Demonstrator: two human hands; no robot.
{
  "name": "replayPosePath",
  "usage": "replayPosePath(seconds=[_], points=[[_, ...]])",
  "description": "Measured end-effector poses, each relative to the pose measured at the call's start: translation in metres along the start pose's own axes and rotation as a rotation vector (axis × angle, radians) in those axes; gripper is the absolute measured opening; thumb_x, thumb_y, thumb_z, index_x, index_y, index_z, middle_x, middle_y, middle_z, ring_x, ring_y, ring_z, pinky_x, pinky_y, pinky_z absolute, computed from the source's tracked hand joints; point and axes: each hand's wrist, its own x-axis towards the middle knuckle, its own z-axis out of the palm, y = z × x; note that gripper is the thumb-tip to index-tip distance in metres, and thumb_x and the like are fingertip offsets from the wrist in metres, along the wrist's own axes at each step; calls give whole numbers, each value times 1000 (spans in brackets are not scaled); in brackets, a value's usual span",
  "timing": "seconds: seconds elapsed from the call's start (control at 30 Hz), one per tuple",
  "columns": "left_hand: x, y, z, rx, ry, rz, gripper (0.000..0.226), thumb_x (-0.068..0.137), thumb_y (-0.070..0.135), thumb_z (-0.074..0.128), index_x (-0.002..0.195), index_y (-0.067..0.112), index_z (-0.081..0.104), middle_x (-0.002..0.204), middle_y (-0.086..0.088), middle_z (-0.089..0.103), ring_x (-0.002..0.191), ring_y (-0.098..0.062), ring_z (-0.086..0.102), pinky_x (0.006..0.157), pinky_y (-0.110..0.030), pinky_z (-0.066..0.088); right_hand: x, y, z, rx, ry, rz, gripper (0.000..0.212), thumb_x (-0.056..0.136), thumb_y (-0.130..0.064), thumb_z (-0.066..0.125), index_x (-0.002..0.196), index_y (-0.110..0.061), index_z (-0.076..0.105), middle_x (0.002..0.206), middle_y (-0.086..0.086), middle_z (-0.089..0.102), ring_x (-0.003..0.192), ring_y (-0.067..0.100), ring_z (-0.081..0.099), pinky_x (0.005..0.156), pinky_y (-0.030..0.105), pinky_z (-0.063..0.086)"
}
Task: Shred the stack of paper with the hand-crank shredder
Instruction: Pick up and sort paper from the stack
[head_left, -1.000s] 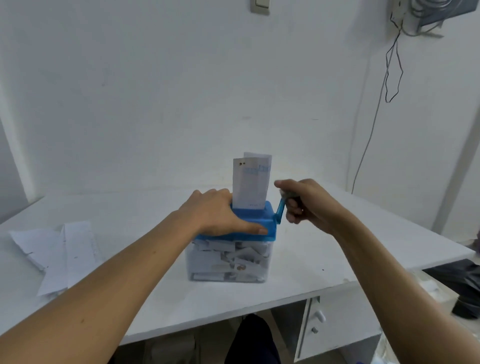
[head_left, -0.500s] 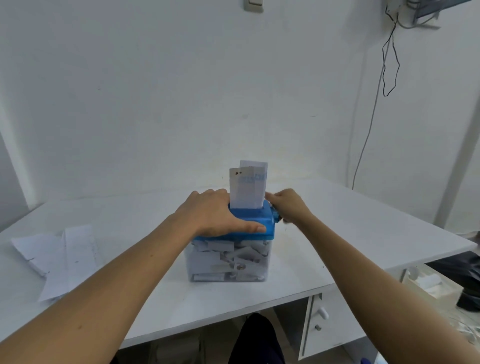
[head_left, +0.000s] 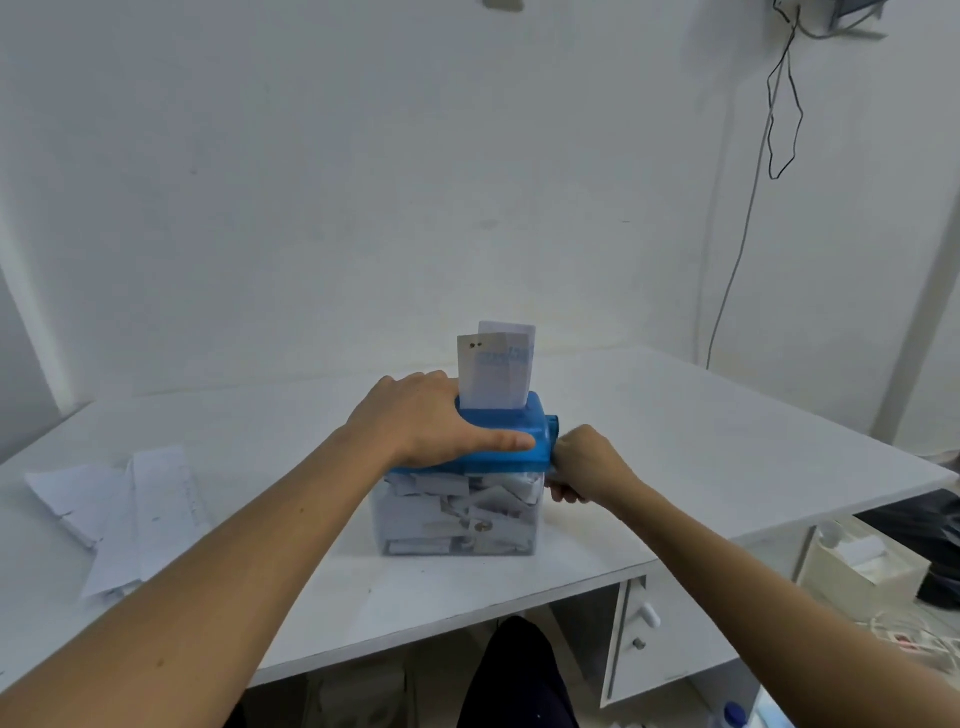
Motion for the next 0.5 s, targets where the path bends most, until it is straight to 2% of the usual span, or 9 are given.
replayPosePath(seconds=[0.13, 0.2, 0.33, 0.4, 0.5], points=[[-6, 3, -4, -22, -13, -10, 99, 55, 103, 47, 139, 49, 51, 131, 14, 64, 96, -14, 52, 82, -33, 40, -21, 3, 7, 105, 62, -18, 33, 103, -15, 52, 71, -13, 55, 55, -2, 60, 41, 6, 52, 46, 14, 43], [-4, 4, -3, -20, -17, -16, 99, 55, 104, 46, 138, 49, 52, 129, 14, 65, 96, -14, 53, 83, -34, 40, -33, 1, 6, 128, 28, -7, 37, 104, -19, 49, 69, -11, 57, 54, 0, 61, 41, 7, 52, 47, 15, 44], [1, 2, 1, -5, -40, -25, 113, 44, 111, 36, 138, 50, 51, 126, 13, 66, 101, -16, 59, 87, -37, 45, -63, 4, 0, 271, -41, 40, 55, 108, -32, 36, 66, -6, 61, 53, 6, 63, 38, 10, 51, 45, 19, 41], [0, 4, -1, 0, -44, -19, 111, 44, 111, 37, 136, 50, 51, 122, 13, 66, 101, -15, 60, 91, -39, 45, -79, 0, -14, 408, -95, 24, 55, 107, -33, 36, 64, -7, 59, 52, 9, 61, 39, 16, 48, 45, 23, 38], [1, 5, -5, 8, -61, -15, 106, 50, 108, 41, 137, 48, 50, 123, 13, 64, 105, -16, 58, 97, -41, 43, -88, -12, -51, 653, -220, 48, 54, 101, -45, 42, 64, -10, 58, 52, 10, 56, 44, 19, 44, 41, 22, 36]])
